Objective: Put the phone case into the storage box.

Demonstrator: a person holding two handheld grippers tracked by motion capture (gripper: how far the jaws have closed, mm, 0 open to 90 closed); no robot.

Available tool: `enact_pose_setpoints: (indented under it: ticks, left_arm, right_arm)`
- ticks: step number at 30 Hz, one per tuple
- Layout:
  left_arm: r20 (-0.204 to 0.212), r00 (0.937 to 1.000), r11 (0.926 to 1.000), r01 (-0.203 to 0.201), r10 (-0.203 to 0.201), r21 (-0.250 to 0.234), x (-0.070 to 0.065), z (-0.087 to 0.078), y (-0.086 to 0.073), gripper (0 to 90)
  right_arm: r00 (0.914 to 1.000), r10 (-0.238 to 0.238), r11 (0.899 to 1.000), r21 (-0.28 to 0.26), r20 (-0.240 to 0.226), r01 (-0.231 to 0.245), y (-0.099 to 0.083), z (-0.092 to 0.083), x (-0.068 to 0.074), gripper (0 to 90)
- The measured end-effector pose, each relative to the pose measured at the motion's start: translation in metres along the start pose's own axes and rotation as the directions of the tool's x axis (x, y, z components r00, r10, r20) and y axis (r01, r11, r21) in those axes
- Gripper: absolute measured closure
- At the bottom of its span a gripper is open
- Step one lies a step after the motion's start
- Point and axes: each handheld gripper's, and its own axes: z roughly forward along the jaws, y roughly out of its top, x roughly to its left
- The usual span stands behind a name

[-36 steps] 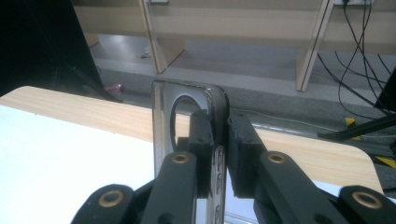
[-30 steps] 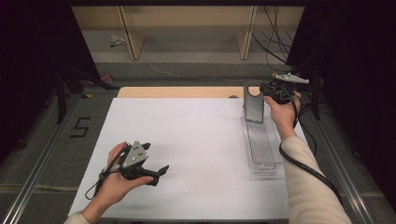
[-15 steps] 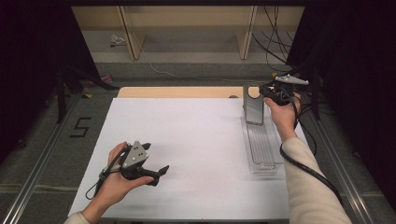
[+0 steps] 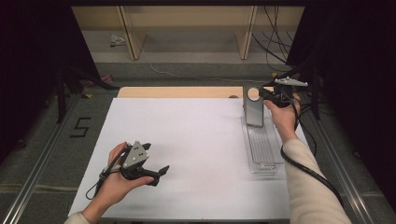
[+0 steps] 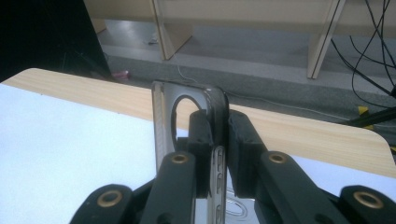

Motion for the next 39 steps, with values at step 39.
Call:
enact_pose_setpoints:
  ticks: [39]
  left_arm:
    - [0.001,1.0000,1.0000,0.002,-0.002,-0.001,0.000,0.000,0.000,2.5]
  right_arm:
    - [0.9978,-0.032,0.999,0.035,0.058,0.030,-0.003,0.021,-0.005,47.6]
